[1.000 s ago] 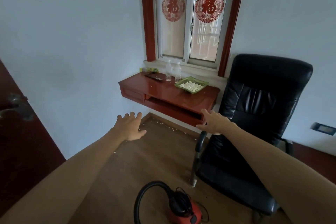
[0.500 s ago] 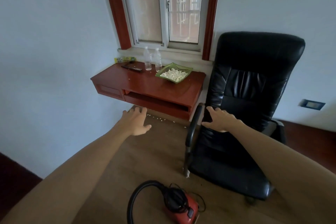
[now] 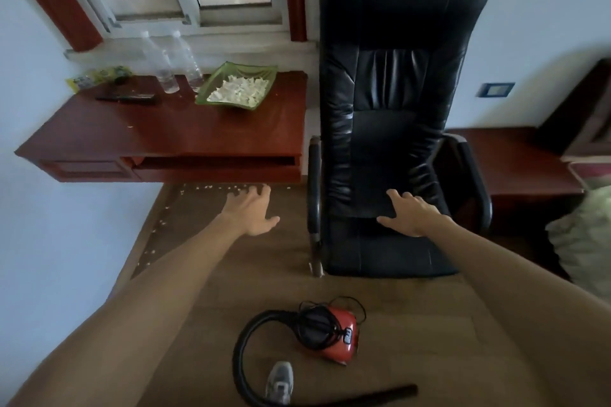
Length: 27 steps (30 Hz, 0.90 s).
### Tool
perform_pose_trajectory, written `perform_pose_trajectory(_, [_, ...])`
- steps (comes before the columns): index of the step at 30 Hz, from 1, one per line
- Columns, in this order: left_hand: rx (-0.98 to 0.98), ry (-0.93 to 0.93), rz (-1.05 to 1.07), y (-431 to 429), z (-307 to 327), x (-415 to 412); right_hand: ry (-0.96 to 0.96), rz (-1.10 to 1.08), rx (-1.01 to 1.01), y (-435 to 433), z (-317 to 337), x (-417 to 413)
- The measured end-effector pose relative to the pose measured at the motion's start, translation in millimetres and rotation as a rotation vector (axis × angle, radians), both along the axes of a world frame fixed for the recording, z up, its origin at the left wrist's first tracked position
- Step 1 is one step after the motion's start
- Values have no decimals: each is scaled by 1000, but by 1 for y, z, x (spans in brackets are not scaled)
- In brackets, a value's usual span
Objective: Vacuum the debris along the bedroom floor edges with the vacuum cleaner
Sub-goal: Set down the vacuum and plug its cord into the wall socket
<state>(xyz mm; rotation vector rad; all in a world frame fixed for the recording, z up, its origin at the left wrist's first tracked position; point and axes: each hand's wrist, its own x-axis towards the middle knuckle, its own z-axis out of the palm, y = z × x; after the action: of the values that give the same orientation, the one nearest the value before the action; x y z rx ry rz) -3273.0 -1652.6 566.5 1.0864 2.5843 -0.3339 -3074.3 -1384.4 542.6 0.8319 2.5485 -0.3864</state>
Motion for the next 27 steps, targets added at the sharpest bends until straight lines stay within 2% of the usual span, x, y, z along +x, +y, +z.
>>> perform_pose_trajectory(10, [-143,-230,-270,23,-157,-27,-131,-334,-169,-57,-146,26])
perform_pose_trajectory(19, [-335,-450,-288,2,-327,10,-238,-467,-350,-114,-294,60])
perform_pose_trajectory(27, [-443,-536,-317,-30,-436,34,-295,-519,-498,-173,-407,83])
